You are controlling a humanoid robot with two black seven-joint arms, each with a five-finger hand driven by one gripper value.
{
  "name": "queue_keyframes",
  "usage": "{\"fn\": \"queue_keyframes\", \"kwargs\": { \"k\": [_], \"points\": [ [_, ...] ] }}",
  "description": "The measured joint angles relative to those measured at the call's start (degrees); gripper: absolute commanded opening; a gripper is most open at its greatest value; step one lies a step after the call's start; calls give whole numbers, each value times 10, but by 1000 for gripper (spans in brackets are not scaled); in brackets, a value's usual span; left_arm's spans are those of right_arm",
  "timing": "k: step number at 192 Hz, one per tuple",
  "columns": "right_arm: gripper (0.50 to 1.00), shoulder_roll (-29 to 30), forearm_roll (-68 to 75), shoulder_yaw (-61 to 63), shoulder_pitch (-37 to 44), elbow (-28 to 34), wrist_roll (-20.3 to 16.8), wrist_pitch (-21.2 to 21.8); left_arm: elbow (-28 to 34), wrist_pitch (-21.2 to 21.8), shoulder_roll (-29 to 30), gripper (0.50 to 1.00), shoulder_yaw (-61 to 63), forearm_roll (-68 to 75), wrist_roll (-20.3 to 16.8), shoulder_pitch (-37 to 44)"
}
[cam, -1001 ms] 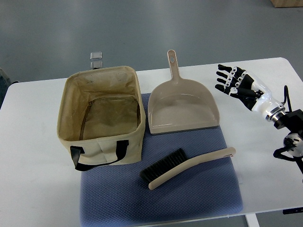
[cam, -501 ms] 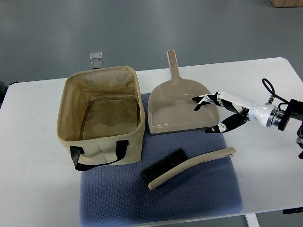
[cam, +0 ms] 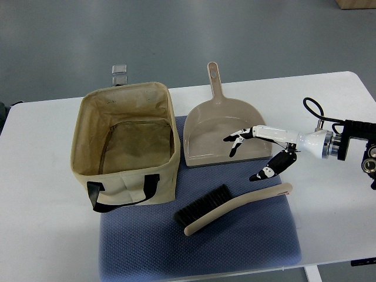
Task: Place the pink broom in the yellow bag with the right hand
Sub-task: 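Reach the right hand down toward the beige brush handle, then grasp the brush handle with the right hand and lift it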
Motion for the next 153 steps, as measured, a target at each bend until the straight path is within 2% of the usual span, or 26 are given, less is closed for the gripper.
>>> {"fn": "queue_keyframes", "kwargs": {
  "k": [24,89,118,153],
  "points": [
    [909,-17,-44,-39,3,14,-1,-27,0,0,0,1000,0,0,0,0],
    [901,-26,-150,-120,6,19,-6,-158,0,0,0,1000,0,0,0,0],
    [864,-26,-185,-137,6,26,-7,-182,0,0,0,1000,0,0,0,0],
    [797,-20,-212,-154,4,27,-22,-214,0,0,0,1000,0,0,0,0]
  ]
}}
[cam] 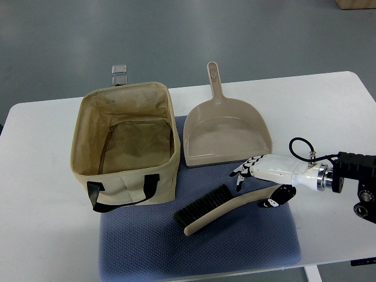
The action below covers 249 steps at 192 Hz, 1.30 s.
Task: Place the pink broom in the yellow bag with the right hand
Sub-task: 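Grasp the brush handle with the right hand and lift it, then carry the brush over the fabric bag and lower it inside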
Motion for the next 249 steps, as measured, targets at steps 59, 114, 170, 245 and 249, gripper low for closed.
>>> {"fn": "queue_keyframes", "kwargs": {
  "k": [59,114,170,245,249],
  "points": [
    [664,2,-33,-2,-4,-1,-4,-10,0,0,0,1000,0,0,0,0],
    [500,-1,-37,-2,-5,-2,-4,-16,0,0,0,1000,0,0,0,0],
    [500,-29,-31,15,-1,-4,-3,-80,0,0,0,1000,0,0,0,0],
    [500,-135,33,88,45,-4,9,-129,0,0,0,1000,0,0,0,0],
    [500,-141,40,89,53,-4,9,-129,0,0,0,1000,0,0,0,0]
  ]
}}
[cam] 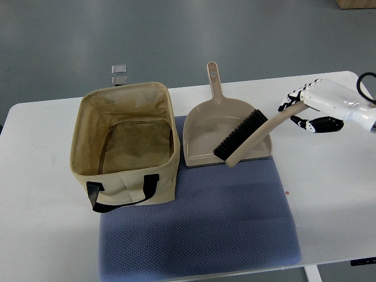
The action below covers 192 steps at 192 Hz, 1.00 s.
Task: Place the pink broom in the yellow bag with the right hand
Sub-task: 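Carry the brush over the fabric bag and lower it inside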
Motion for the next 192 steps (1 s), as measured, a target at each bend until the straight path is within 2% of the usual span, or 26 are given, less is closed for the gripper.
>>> {"fn": "queue_keyframes", "kwargs": {
  "k": [34,69,129,184,185,187,188,189,190,191,192],
  "points": [
    [500,-28,43,-2,67,-5,-1,4,0,0,0,1000,0,0,0,0],
    [500,-17,47,-9,146,-18,-6,27,0,0,0,1000,0,0,0,0],
    [500,117,35,-46,250,-25,-9,93,0,0,0,1000,0,0,0,0],
    [500,246,22,-88,287,-82,-9,94,0,0,0,1000,0,0,0,0],
    [531,247,22,-88,287,-83,-9,94,0,0,0,1000,0,0,0,0],
    [531,250,22,-88,287,-84,-9,94,0,0,0,1000,0,0,0,0],
    [574,252,22,-88,288,-85,-9,94,0,0,0,1000,0,0,0,0],
    [574,255,22,-88,288,-87,-9,93,0,0,0,1000,0,0,0,0],
    [619,256,22,-88,288,-88,-9,93,0,0,0,1000,0,0,0,0],
    [619,257,22,-88,288,-88,-9,93,0,0,0,1000,0,0,0,0],
    [666,258,22,-88,288,-89,-9,93,0,0,0,1000,0,0,0,0]
  ]
}}
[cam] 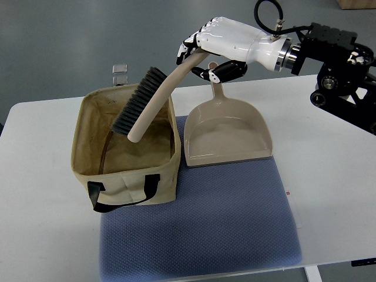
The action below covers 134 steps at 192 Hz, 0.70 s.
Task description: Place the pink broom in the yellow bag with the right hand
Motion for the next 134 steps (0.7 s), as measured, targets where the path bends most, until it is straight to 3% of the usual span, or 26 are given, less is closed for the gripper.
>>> {"fn": "queue_keyframes", "kwargs": {
  "k": [1,2,3,4,5,6,8,9,10,11,15,77,134],
  "points": [
    [666,1,0,0,0,-1,0,0,0,0,0,1000,0,0,0,0],
    [715,2,0,0,0,-1,0,0,0,0,0,1000,0,0,0,0],
    [715,3,0,0,0,-2,0,0,0,0,0,1000,0,0,0,0],
    [764,4,0,0,0,-2,0,0,0,0,0,1000,0,0,0,0],
    [764,5,0,0,0,-3,0,0,0,0,0,1000,0,0,0,0],
    [809,5,0,0,0,-3,0,-1,0,0,0,1000,0,0,0,0],
    [809,7,0,0,0,-4,0,-1,0,0,0,1000,0,0,0,0],
    [858,7,0,0,0,-4,0,-1,0,0,0,1000,0,0,0,0],
    [858,8,0,0,0,-4,0,-1,0,0,0,1000,0,0,0,0],
    [901,8,1,0,0,-5,0,-1,0,0,0,1000,0,0,0,0],
    [930,10,2,1,0,-5,0,-1,0,0,0,1000,0,0,0,0],
    [928,-13,37,15,-15,-1,6,-1,0,0,0,1000,0,0,0,0],
    [928,-114,279,70,-83,3,1,21,0,0,0,1000,0,0,0,0]
  ]
}}
